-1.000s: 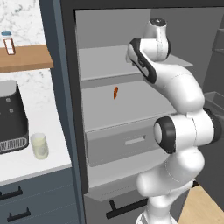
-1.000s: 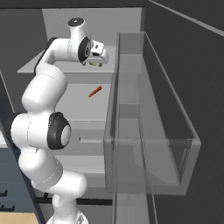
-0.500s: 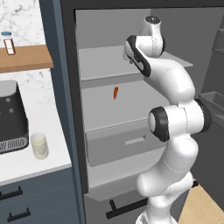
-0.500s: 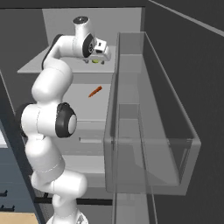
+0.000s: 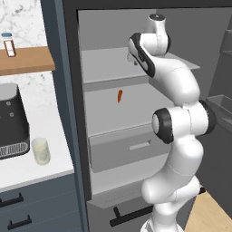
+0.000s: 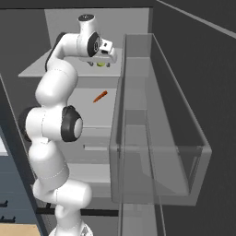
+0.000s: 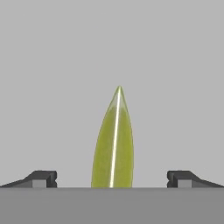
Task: Grab a lemon wedge from the fridge and one ice cube from the ice bowl, and put them in the glass of lemonade.
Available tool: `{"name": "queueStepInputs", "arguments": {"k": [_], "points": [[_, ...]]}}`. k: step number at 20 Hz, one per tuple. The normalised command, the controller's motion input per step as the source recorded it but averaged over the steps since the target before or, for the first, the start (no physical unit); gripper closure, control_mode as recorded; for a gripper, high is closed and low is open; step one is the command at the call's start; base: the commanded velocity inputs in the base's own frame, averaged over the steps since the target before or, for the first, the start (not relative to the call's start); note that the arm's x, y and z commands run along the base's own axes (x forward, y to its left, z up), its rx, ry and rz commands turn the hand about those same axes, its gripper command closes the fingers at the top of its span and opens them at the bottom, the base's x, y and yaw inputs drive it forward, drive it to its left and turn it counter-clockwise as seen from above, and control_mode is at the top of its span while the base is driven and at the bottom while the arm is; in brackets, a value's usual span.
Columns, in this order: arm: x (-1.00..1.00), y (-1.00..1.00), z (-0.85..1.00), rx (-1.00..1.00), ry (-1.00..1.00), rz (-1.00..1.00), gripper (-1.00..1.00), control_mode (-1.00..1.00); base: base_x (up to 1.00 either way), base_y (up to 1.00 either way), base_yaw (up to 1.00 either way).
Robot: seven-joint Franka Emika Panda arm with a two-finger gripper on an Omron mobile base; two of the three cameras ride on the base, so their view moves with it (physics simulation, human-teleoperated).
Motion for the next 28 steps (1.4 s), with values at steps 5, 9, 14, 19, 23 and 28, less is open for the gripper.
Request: {"name": "queueStepInputs", "arguments": {"k": [5, 9, 14, 19, 23, 28], "points": [[0.17, 0.0, -0.13, 0.0, 0.0, 0.04, -1.0, -1.0, 0.0, 0.0, 0.0], [0.08, 0.0, -0.2, 0.0, 0.0, 0.04, -1.0, -1.0, 0.0, 0.0, 0.0], [0.02, 0.0, -0.13, 0.0, 0.01, 0.05, 1.0, -1.0, 0.0, 0.0, 0.0], [0.0, 0.0, -0.08, 0.0, 0.03, 0.01, 1.0, -1.0, 0.0, 0.0, 0.0], [0.0, 0.0, -0.06, 0.0, 0.02, 0.0, 1.0, -1.0, 0.0, 0.0, 0.0], [-0.01, 0.0, -0.07, 0.0, 0.02, 0.0, 1.0, -1.0, 0.0, 0.0, 0.0]]}}
